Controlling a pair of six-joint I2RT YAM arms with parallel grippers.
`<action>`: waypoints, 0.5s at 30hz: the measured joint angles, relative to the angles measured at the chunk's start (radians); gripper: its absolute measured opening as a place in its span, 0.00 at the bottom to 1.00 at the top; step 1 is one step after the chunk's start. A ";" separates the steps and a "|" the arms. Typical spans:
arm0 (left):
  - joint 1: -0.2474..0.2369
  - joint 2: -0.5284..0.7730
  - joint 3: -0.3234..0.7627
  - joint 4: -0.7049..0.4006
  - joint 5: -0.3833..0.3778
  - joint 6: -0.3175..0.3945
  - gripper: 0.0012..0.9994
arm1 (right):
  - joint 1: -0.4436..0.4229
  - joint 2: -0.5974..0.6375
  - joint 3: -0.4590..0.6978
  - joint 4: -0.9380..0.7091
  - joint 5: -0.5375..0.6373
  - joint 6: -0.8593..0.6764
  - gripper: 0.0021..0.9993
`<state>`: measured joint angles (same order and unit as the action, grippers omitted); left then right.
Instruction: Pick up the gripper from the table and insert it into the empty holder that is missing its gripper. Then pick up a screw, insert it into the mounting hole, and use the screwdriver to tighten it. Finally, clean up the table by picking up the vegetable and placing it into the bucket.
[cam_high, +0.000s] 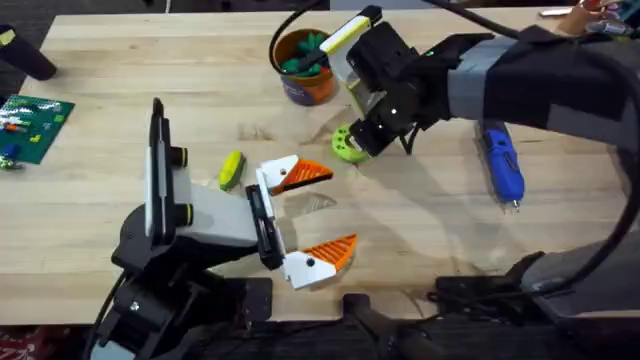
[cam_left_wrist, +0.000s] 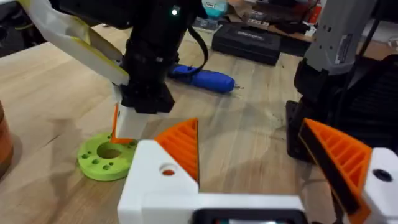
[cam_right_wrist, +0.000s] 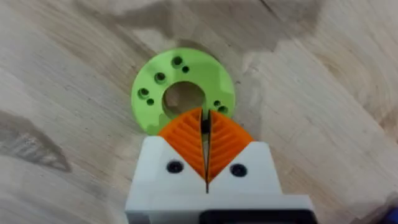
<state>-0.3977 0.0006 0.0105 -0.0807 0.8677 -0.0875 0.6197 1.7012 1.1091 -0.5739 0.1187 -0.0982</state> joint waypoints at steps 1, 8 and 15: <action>0.000 0.000 0.000 0.000 0.000 0.000 0.99 | 0.000 0.000 0.000 -0.001 0.003 0.000 0.00; 0.000 0.000 0.000 0.000 0.000 0.000 0.99 | 0.000 -0.001 0.031 -0.076 0.001 0.001 0.00; 0.000 0.000 0.000 0.000 0.000 0.000 0.99 | 0.000 -0.068 0.126 -0.173 -0.008 0.002 0.00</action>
<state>-0.3977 0.0010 0.0101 -0.0807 0.8677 -0.0875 0.6197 1.6328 1.2353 -0.7468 0.1102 -0.0959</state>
